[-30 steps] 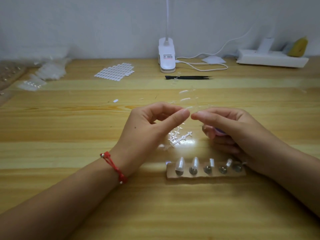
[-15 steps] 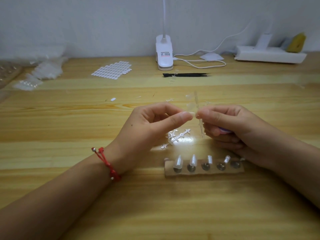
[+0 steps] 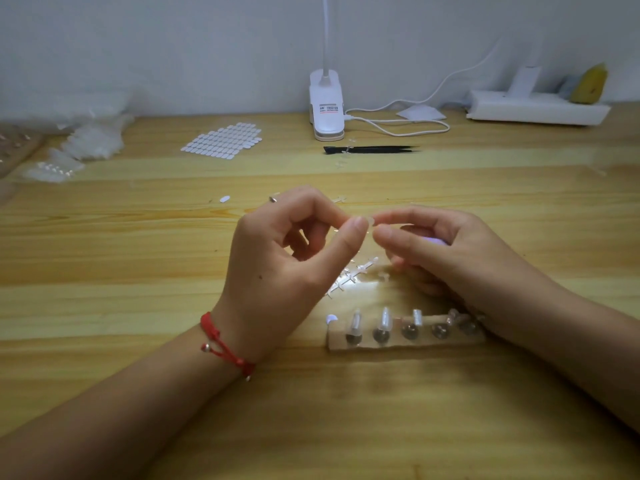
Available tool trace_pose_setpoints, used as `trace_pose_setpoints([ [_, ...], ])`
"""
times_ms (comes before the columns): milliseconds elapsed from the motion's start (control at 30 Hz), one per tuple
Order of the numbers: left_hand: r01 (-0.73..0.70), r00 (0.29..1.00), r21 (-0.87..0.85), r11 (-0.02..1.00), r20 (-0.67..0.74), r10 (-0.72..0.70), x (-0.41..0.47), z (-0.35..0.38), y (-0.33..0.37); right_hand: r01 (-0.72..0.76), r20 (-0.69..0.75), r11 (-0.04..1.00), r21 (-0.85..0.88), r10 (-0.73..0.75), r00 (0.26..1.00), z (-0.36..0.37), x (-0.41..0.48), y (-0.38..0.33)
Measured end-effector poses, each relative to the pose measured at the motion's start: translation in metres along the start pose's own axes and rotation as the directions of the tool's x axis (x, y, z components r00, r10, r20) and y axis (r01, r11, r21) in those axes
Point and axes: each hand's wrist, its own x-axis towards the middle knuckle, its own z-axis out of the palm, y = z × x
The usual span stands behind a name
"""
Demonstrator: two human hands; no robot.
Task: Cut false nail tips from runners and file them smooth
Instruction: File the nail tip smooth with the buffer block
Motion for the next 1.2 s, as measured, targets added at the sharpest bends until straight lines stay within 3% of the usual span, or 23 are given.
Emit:
trace_pose_setpoints([
  [67, 0.036, 0.999, -0.056, 0.998, -0.018, -0.037, 0.001, 0.000, 0.000, -0.050, 0.044, 0.988, 0.147, 0.044, 0.998, -0.003, 0.004, 0.001],
  [167, 0.130, 0.991, -0.162, 0.978, 0.014, -0.130, 0.002, 0.000, 0.000, -0.126, 0.112, 0.890, 0.438, 0.085, 0.990, -0.008, 0.008, -0.001],
  [267, 0.291, 0.955, -0.259, 0.921, 0.135, -0.264, 0.004, 0.002, 0.000, -0.131, 0.133, 0.831, 0.541, 0.069, 0.989, -0.010, 0.009, 0.002],
  [467, 0.420, 0.904, -0.243, 0.874, 0.194, -0.381, 0.008, 0.002, -0.004, -0.110, 0.173, 0.851, 0.514, 0.023, 0.985, -0.016, 0.006, 0.006],
  [733, 0.363, 0.920, -0.262, 0.894, 0.253, -0.299, 0.007, 0.002, -0.001, -0.007, 0.092, 0.928, 0.372, -0.030, 0.995, -0.009, 0.002, 0.001],
  [1200, 0.322, 0.925, -0.206, 0.924, 0.277, -0.260, 0.006, 0.000, -0.003, -0.002, 0.110, 0.943, 0.333, -0.037, 0.993, -0.006, 0.000, 0.001],
])
